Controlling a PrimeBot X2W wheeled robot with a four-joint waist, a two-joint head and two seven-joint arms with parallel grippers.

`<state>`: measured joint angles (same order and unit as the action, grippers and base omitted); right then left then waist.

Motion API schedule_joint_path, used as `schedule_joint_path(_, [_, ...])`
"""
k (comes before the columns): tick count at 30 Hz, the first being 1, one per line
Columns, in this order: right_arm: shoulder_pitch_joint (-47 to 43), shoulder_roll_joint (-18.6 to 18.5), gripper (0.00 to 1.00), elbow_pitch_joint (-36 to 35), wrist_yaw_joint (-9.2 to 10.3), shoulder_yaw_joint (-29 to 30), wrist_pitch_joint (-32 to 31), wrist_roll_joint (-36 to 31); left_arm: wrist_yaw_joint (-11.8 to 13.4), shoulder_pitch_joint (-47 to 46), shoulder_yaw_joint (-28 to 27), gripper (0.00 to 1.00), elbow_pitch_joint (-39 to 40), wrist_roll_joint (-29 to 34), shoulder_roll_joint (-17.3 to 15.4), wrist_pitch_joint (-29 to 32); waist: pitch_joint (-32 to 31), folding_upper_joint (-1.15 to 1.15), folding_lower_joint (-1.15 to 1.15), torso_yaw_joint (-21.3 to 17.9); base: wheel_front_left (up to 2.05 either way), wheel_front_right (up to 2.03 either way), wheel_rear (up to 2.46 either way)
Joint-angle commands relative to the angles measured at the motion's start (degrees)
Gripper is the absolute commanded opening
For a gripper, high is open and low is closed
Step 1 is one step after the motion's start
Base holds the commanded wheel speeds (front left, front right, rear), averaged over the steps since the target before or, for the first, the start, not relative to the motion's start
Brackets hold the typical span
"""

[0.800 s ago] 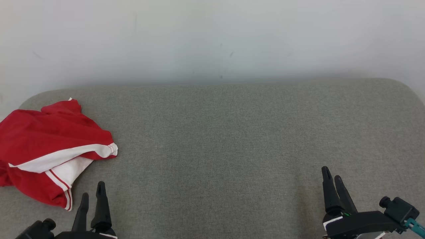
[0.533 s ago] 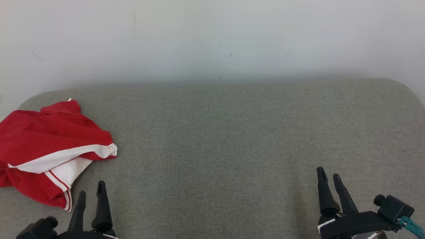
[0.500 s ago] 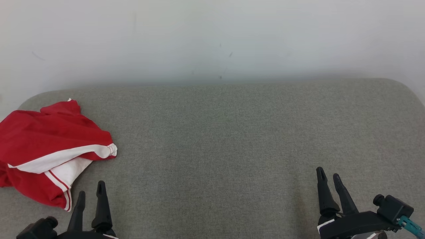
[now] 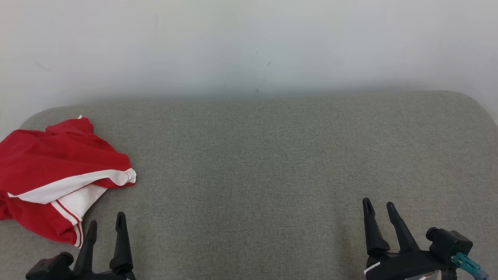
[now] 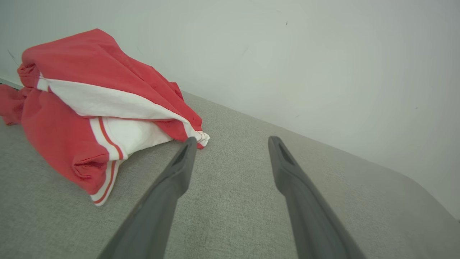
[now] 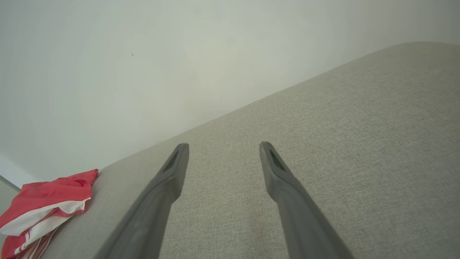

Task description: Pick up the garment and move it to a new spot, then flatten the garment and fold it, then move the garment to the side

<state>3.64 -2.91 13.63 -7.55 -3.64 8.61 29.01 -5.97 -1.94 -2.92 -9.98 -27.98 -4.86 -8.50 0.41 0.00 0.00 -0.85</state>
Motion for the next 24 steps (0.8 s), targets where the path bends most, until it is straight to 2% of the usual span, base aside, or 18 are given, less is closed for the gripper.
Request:
schedule_joint_path(1, [0.85, -0.09, 1.00, -0.38, 0.07, -0.21, 0.61, -1.89, -0.08, 0.19, 0.07, 1.00, 0.67, 1.75, -0.66, -0.69, -0.03, 0.00, 0.00, 0.04, 0.00, 0.00, 0.00])
schedule_joint_path(24, [0.90, 0.01, 1.00, 0.22, 0.09, -1.26, 3.51, -15.08, 0.06, 1.68, 0.30, 1.00, 1.74, 13.53, -1.51, -3.65, -0.39, 0.00, 0.00, -0.48, 0.00, 0.00, 0.00])
